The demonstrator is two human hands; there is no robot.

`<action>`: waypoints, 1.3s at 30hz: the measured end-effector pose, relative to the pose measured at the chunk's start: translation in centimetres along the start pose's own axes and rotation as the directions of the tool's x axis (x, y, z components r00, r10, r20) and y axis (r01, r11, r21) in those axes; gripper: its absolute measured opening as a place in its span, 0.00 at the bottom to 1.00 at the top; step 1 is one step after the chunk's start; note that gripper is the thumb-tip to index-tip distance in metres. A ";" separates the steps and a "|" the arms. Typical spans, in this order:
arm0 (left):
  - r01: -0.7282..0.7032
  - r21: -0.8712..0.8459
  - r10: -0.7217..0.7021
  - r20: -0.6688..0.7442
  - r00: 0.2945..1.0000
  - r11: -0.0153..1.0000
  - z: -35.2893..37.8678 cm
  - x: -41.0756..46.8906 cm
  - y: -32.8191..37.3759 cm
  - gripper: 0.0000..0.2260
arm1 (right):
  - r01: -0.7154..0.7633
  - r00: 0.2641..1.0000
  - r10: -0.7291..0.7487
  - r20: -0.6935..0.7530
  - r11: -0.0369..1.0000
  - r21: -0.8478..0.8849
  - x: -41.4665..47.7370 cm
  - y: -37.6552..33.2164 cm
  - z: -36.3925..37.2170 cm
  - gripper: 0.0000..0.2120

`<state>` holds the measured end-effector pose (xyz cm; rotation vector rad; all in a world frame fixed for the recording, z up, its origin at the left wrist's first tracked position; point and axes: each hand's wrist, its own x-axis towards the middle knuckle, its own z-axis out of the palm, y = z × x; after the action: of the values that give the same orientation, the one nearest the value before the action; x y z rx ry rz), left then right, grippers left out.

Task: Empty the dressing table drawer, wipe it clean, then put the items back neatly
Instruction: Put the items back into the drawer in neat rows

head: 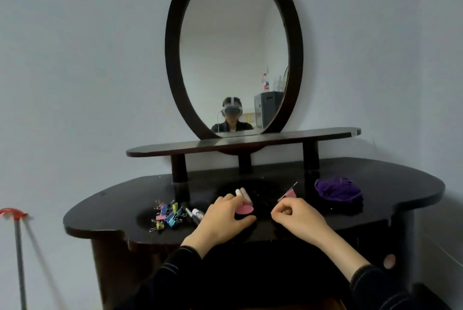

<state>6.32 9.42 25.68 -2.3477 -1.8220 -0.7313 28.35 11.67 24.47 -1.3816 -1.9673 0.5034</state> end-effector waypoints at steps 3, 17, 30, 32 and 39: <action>0.051 -0.100 -0.051 0.003 0.999 0.994 0.2 0.3 -0.4 0.16 | -0.010 1.000 0.010 0.001 1.000 0.023 0.4 0.0 0.2 0.03; 0.130 -0.252 -0.162 -0.108 0.981 0.959 0.5 0.5 -1.7 0.11 | 0.021 0.996 -0.028 -0.089 0.997 -0.076 5.2 -3.7 4.2 0.11; 0.144 -0.247 -0.204 -0.240 0.949 0.958 1.0 -0.3 -1.5 0.16 | -0.003 0.993 -0.056 -0.108 0.877 -0.480 7.2 -4.4 6.2 0.13; 0.156 -0.251 -0.222 -0.263 0.939 0.955 1.1 -0.1 -1.8 0.16 | -0.025 0.990 -0.048 -0.133 0.866 -0.499 6.7 -4.6 6.3 0.11; 0.218 -0.367 -0.351 -0.348 0.870 0.904 -1.4 -2.3 -2.0 0.14 | 0.037 0.993 -0.069 -0.099 0.954 -0.298 4.8 -5.5 6.2 0.07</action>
<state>3.55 7.42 25.52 -1.8775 -1.9900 -1.5288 19.23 14.50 25.20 -1.4960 -2.0439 0.1065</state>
